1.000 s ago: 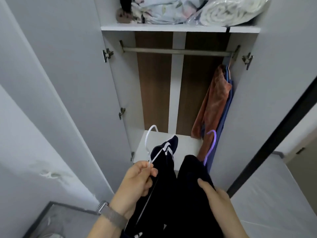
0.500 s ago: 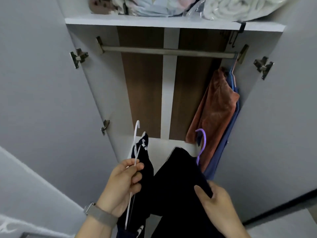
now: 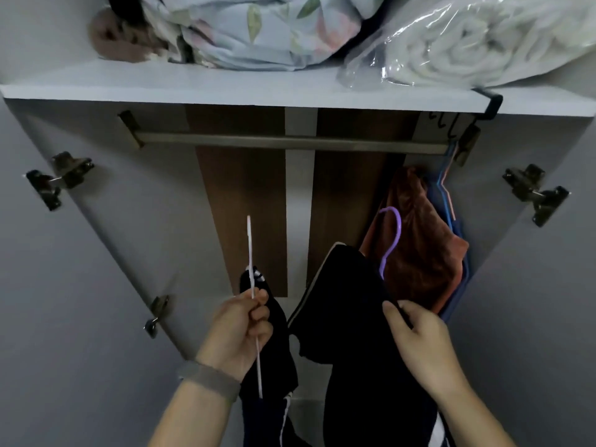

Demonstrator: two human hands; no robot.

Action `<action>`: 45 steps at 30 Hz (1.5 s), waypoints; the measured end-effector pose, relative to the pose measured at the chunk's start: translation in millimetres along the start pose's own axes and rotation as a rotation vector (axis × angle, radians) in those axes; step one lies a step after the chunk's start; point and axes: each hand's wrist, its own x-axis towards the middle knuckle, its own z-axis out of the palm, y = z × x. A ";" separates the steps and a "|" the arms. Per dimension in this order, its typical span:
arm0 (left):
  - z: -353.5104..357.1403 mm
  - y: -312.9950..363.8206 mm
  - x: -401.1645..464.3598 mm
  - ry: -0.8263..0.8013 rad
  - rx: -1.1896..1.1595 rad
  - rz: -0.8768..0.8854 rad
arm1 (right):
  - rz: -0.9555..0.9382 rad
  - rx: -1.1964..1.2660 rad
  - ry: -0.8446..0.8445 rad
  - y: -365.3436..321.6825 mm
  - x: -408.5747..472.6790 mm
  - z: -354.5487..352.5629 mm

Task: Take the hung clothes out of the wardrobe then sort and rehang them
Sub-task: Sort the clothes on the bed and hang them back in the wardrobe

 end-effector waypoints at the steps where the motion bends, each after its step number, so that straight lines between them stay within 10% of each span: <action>1: 5.5 4.5 12.2 -0.011 -0.013 -0.037 | -0.019 -0.037 0.040 -0.1 13.3 -2.9; 12: 47.4 32.8 99.3 -0.039 -0.086 -0.156 | 0.009 -0.373 0.333 3.1 178.8 -52.3; 30: 77.7 32.4 124.2 0.009 -0.292 0.052 | 0.070 -0.873 0.228 10.9 240.0 -42.4; 36: 84.5 15.7 114.6 -0.094 -0.071 0.116 | -0.097 -0.248 -0.733 -65.8 113.4 24.5; 39: 84.5 11.7 104.9 -0.225 0.047 0.125 | -0.309 -0.497 -0.502 -45.3 102.1 49.5; 45: 74.0 32.6 88.1 -0.310 0.491 0.272 | -0.301 -0.062 -0.184 -28.4 121.0 37.2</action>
